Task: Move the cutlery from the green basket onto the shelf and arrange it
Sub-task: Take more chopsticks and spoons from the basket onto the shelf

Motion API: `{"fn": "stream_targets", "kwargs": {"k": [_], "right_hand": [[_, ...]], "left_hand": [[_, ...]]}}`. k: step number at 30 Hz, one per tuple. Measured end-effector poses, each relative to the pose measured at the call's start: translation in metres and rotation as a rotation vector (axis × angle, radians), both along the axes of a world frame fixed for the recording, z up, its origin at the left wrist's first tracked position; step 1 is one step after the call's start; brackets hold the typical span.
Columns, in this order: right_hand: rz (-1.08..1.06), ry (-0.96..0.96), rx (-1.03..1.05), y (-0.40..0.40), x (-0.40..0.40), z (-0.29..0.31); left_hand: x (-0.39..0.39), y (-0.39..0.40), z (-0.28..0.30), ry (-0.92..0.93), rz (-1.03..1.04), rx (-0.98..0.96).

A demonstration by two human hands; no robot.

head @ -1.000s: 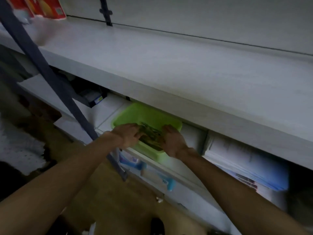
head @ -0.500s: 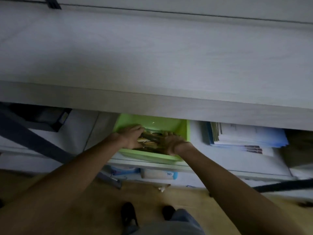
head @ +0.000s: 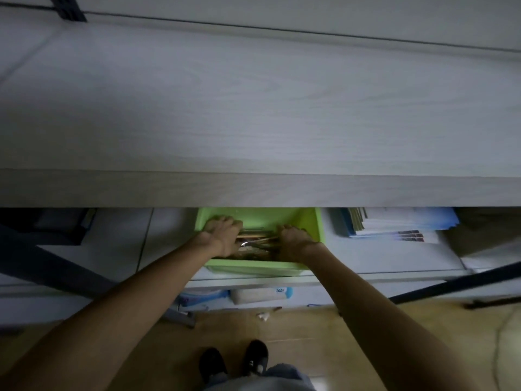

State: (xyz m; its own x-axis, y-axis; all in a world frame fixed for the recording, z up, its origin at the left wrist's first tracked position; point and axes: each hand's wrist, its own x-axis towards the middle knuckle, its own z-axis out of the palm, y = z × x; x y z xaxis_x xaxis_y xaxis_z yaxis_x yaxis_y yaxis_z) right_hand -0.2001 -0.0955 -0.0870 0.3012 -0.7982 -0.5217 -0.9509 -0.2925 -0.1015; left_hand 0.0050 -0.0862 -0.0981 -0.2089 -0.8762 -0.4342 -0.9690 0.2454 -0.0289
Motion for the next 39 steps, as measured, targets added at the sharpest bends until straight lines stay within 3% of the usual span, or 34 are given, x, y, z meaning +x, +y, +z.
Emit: {"fn": "stream_targets", "kwargs": {"k": [10, 22, 28, 39], "right_hand": [[0.034, 0.019, 0.025, -0.002, -0.001, 0.000], [0.075, 0.033, 0.017, 0.000, -0.002, 0.006], [0.078, 0.052, -0.126, -0.005, -0.003, 0.018], [0.065, 0.006, 0.061, -0.011, -0.009, 0.028]], "left_hand": [[-0.003, 0.003, 0.004, -0.069, 0.003, -0.023], [-0.002, 0.000, 0.026, -0.213, -0.157, -0.089], [-0.002, -0.013, 0.035, -0.118, -0.156, -0.055], [-0.002, -0.016, 0.042, -0.026, -0.038, -0.027]]}}
